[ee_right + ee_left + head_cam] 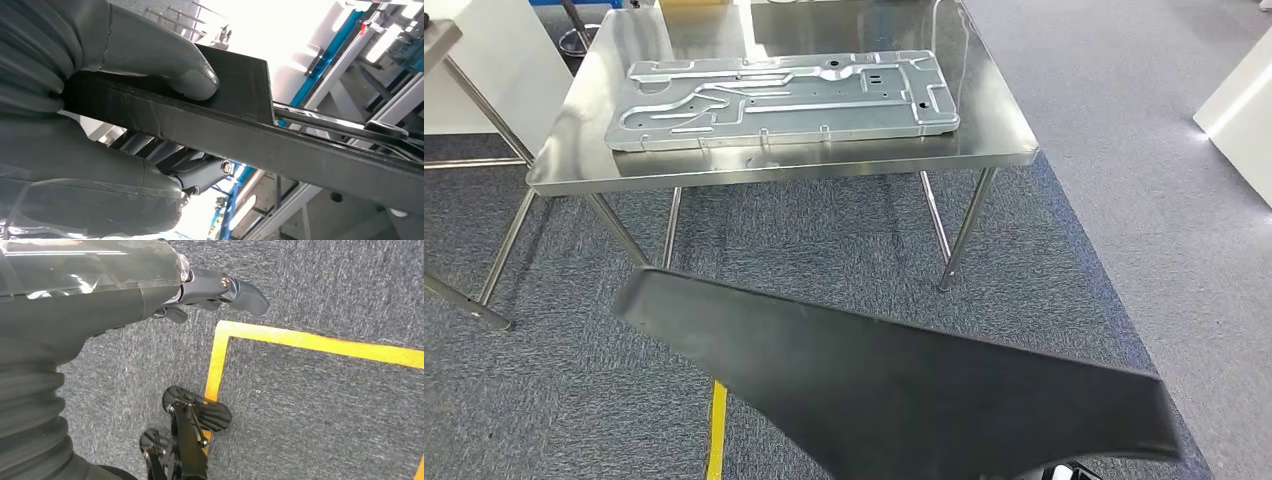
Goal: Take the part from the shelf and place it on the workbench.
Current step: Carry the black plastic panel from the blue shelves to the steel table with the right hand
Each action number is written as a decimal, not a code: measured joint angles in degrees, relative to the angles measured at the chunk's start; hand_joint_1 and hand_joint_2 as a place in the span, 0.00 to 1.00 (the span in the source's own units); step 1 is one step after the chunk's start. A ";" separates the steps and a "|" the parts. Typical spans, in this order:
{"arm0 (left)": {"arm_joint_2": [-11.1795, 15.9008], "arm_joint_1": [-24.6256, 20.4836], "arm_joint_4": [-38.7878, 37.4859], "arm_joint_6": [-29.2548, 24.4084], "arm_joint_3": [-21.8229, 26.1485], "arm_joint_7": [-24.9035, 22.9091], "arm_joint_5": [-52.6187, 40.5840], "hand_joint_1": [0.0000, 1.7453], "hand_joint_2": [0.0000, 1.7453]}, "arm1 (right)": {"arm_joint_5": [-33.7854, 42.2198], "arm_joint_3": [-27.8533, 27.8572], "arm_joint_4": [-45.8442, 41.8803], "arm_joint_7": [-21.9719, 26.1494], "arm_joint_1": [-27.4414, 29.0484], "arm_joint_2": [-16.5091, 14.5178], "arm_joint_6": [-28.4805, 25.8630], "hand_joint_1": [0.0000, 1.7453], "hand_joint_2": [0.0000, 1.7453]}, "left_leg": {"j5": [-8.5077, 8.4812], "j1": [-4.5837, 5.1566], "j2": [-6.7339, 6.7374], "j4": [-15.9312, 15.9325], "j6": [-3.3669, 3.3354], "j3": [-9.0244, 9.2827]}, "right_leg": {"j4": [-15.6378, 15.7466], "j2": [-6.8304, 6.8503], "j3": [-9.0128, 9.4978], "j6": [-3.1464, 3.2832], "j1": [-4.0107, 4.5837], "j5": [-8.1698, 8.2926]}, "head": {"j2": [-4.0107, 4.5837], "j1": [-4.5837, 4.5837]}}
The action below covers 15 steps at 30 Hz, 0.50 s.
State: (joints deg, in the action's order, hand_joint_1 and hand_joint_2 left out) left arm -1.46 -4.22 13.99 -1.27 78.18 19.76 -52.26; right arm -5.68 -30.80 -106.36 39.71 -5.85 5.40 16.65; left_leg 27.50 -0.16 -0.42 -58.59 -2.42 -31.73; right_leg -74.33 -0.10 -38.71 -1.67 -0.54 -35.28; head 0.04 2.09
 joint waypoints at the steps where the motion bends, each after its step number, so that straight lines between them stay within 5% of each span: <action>1: -0.04 0.07 0.00 0.08 0.01 0.03 0.00 0.00 1.00 | -0.04 0.00 0.00 0.00 0.16 0.01 -0.01 0.96 1.00 | 0.44 -0.03 -0.04 -0.01 0.11 0.50 | 0.39 0.02 -0.77 -0.15 -0.12 0.98 | 0.00 0.00; 4: -0.23 0.12 0.00 0.30 0.02 0.10 0.00 0.00 1.00 | -0.11 -0.01 0.01 0.01 0.34 0.05 -0.05 0.96 1.00 | 2.02 -0.16 -0.17 0.00 0.76 2.32 | 9.92 0.08 1.16 0.02 -0.24 8.26 | 0.00 -0.01; 6: -0.26 -0.02 0.00 0.37 0.03 0.11 -0.01 0.00 1.00 | -0.18 0.01 -0.01 0.03 0.46 0.08 -0.05 0.96 1.00 | 2.77 -0.15 -0.21 0.13 1.41 2.82 | 13.95 0.06 2.04 0.75 0.07 10.26 | 0.00 -0.07; 10: -0.32 -0.16 0.01 0.40 0.04 0.13 0.01 0.00 1.00 | -0.27 0.03 -0.15 0.04 0.55 0.07 0.06 0.96 1.00 | 3.01 -0.13 -0.04 -1.62 2.70 2.98 | 15.07 -0.03 3.38 2.50 0.06 9.67 | 0.00 -0.16; 15: -0.47 0.01 0.00 0.40 0.07 0.14 0.03 0.00 1.00 | -0.28 0.02 -0.14 0.05 0.61 -0.02 0.09 0.96 1.00 | 7.44 -0.40 0.08 -15.71 3.32 -6.60 | 15.57 0.07 6.04 3.28 0.12 7.77 | 0.00 -0.31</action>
State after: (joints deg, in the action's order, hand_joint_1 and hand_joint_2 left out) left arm -1.93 -4.21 13.99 -0.87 78.24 19.90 -52.23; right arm -5.97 -30.77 -106.49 39.77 -5.24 5.38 16.74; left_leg 34.95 -0.56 -0.34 -74.29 0.90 -38.32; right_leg -58.76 -0.03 -32.67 1.62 -0.42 -27.51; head 0.04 1.78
